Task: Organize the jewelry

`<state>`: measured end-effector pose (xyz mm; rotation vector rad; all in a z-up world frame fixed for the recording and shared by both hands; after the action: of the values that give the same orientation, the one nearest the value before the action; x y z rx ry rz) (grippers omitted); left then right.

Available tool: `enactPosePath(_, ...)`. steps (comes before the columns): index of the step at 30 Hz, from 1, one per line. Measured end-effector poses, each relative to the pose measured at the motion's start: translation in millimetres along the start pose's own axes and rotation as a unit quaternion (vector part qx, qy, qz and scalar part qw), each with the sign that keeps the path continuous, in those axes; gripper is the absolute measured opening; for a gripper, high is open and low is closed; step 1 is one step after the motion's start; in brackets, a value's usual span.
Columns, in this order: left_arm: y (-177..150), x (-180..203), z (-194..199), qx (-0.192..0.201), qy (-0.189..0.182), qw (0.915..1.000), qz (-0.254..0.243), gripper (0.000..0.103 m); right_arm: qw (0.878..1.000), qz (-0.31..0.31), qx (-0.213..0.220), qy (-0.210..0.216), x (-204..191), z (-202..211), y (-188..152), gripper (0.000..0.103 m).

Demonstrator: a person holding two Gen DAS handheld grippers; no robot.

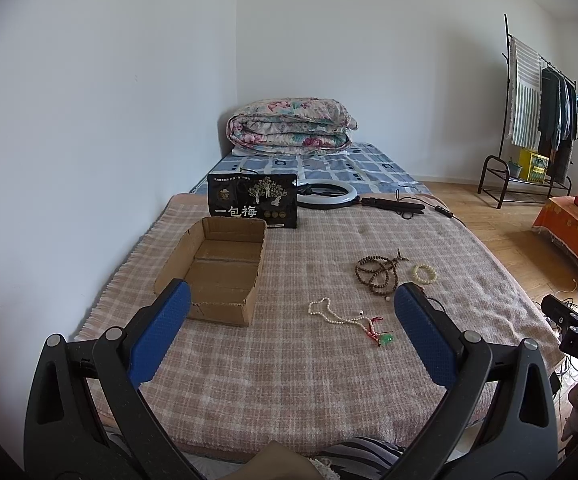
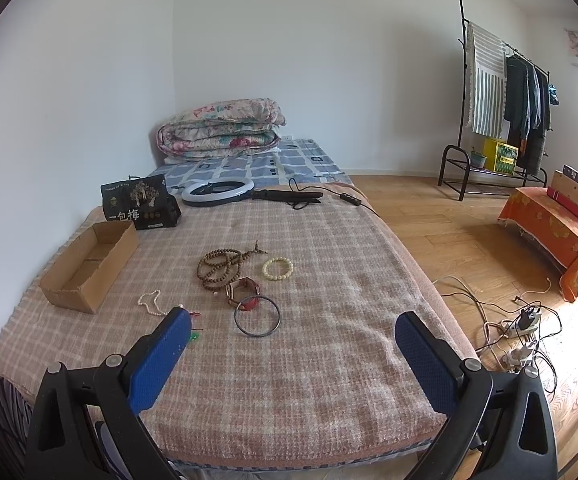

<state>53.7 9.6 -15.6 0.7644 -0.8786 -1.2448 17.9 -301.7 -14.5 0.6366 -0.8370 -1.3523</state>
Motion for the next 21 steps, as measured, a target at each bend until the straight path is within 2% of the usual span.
enactPosePath(16,6,3,3,-0.003,0.000,1.0000,0.001,0.103,1.000,0.000,-0.010,-0.003,1,-11,-5,0.103)
enactPosePath(21,3,6,-8,-0.011,0.001,0.9999,-0.005,0.103,1.000,0.000,-0.016,-0.007,5,-20,-7,0.103)
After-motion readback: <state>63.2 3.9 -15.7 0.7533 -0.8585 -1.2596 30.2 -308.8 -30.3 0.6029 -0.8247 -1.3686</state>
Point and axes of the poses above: each gripper's, at about its wrist camera, not at the fingertips, and z roughly against the way its jaws point, x to its right, y to its top, the point moved 6 cm from there along -z, roughly the way its jaws point, and after that the axes turned 9 degrees about z, right-handed, at the moved point
